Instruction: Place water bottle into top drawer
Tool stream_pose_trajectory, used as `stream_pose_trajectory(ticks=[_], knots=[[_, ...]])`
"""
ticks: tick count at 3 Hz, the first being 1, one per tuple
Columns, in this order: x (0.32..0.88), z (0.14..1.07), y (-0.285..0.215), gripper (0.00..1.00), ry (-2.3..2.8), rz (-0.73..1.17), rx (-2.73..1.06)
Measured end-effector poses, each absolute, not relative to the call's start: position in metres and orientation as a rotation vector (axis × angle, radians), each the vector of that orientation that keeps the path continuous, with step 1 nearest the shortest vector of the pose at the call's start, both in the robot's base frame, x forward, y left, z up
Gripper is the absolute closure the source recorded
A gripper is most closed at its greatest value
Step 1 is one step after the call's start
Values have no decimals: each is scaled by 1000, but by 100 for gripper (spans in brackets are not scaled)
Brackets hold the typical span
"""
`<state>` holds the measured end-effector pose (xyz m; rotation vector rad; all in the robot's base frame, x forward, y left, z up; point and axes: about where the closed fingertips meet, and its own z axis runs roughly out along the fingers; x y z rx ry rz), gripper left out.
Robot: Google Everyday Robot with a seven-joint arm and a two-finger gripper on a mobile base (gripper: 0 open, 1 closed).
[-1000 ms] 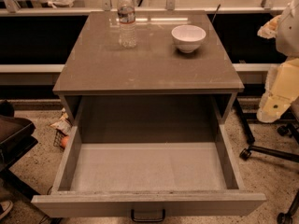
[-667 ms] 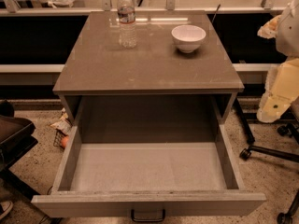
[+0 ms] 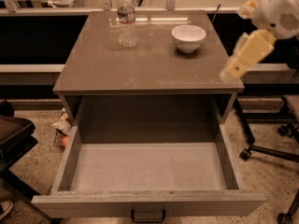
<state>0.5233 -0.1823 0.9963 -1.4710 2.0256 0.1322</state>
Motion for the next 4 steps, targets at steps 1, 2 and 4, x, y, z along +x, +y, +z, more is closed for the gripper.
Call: stream_pose_trajectory(ticks=[1,2,4], knots=[[582,1014,-167,0,1923,308,-1262],[615,1027,-153,0,1779,421,-1117],[649,1039,-123,0,1519,457,-943]])
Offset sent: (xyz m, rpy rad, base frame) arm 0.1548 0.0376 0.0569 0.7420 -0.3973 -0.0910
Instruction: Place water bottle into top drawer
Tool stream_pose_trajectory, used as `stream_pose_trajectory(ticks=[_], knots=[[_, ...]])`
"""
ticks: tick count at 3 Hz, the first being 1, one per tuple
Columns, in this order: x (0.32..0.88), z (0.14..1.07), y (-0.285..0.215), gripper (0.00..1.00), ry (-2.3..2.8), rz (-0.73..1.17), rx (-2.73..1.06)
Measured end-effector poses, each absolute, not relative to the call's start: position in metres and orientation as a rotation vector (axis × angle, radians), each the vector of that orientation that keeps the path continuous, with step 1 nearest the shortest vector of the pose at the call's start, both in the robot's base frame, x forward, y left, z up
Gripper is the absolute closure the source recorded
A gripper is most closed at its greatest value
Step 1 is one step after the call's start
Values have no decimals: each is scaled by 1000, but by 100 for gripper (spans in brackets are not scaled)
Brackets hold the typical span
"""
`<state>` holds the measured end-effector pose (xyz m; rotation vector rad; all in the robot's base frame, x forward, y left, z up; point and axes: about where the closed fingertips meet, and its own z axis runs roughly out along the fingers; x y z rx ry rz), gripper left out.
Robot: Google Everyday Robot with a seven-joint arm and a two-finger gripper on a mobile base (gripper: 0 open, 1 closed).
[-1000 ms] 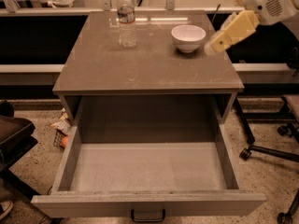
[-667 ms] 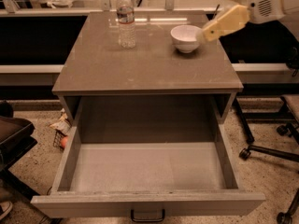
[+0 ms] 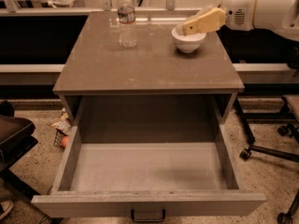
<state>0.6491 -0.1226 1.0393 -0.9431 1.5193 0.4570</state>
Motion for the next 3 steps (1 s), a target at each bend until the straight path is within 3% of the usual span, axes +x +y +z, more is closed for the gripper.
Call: stream_pose_trajectory(ticks=[2,3], knots=[[659,1032,-110,0,1526,474,-915],[696,1017,-88,0,1525,506,-859]])
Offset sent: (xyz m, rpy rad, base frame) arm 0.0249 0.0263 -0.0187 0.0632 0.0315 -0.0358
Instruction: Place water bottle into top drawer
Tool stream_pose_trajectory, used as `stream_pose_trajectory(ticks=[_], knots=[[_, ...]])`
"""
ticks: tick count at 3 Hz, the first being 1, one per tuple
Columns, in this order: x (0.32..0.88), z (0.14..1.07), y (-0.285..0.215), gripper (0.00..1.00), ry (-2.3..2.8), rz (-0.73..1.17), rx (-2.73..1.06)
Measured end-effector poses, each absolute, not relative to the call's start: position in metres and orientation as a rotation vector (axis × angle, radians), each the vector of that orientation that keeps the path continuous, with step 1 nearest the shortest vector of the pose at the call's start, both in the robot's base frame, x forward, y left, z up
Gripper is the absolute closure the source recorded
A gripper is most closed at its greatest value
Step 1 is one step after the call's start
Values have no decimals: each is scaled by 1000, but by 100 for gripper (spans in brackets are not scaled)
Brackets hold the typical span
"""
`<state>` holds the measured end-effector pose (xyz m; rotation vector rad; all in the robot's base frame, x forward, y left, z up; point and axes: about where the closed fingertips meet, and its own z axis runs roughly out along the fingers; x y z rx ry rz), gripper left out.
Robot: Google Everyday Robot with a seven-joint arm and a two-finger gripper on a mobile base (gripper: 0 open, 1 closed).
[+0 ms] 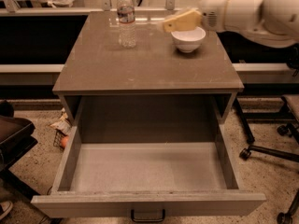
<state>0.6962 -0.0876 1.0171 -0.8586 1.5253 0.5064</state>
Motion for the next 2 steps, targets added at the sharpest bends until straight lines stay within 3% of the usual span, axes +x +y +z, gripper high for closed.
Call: stream_pose_trajectory(ticks=[2], knots=[[794,993,-23,0,1532,536,-847]])
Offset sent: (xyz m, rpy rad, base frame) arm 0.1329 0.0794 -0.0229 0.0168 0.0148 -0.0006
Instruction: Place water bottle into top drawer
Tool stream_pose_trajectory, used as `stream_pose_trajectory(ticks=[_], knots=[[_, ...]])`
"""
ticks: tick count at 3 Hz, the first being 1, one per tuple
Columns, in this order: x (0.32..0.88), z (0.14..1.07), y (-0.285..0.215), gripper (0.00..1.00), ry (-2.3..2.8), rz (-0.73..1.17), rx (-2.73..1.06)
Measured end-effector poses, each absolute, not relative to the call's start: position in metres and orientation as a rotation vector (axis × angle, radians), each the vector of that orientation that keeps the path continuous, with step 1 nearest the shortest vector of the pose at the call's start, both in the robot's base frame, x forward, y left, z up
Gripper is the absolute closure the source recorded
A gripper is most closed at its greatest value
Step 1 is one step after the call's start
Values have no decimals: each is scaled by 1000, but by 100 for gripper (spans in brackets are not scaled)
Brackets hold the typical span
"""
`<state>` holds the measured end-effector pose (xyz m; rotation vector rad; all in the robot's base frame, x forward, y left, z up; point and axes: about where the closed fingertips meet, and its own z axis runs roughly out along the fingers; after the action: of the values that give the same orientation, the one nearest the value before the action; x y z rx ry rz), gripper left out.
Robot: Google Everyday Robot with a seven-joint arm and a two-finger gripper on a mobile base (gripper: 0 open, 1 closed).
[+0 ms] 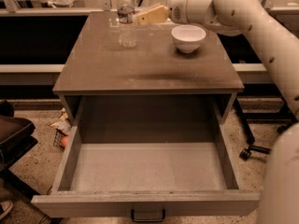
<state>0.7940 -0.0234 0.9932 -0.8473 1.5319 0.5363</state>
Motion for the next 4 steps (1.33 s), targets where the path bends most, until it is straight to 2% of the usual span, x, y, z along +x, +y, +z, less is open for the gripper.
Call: stream_pose_trajectory(ticks=[2,4], knots=[[852,982,14,0,1507,594,-822],[880,947,51,0,1520,667,-770]])
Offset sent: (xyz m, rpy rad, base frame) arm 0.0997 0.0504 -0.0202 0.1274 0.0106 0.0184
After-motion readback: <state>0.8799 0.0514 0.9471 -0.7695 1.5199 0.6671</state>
